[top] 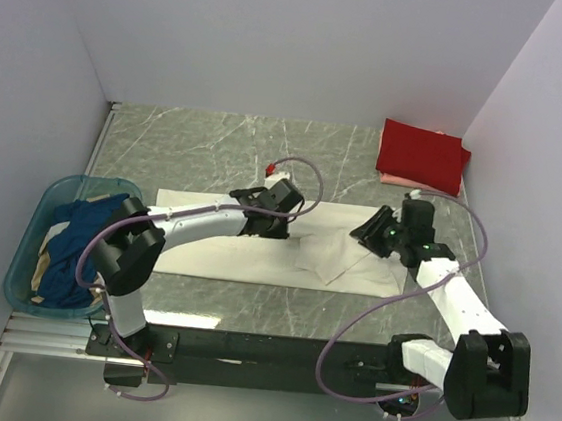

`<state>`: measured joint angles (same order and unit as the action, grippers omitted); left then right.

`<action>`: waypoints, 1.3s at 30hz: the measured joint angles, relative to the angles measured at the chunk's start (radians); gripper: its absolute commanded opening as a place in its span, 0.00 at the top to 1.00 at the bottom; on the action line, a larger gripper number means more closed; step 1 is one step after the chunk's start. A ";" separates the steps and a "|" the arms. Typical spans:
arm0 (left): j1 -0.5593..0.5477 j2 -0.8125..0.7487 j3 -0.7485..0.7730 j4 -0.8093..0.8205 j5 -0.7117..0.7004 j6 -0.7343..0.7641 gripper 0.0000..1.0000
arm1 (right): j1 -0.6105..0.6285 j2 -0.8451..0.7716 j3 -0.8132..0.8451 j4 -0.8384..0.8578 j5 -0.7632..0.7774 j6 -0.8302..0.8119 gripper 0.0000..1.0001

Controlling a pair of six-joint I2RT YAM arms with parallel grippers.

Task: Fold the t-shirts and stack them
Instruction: Fold the tshirt

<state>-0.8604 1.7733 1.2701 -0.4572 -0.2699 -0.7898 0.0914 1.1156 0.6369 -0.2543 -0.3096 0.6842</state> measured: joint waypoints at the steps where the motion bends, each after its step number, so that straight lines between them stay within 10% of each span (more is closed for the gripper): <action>1: 0.000 -0.007 -0.016 -0.017 -0.007 -0.002 0.71 | 0.027 0.015 -0.004 0.004 0.010 0.006 0.57; 39: -0.172 -0.110 -0.301 -0.121 -0.071 -0.292 0.74 | 0.253 0.834 0.685 -0.258 0.258 -0.233 0.59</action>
<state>-1.0328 1.6634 0.9688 -0.5777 -0.3405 -1.0821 0.3443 1.9495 1.3220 -0.5125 -0.0513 0.4511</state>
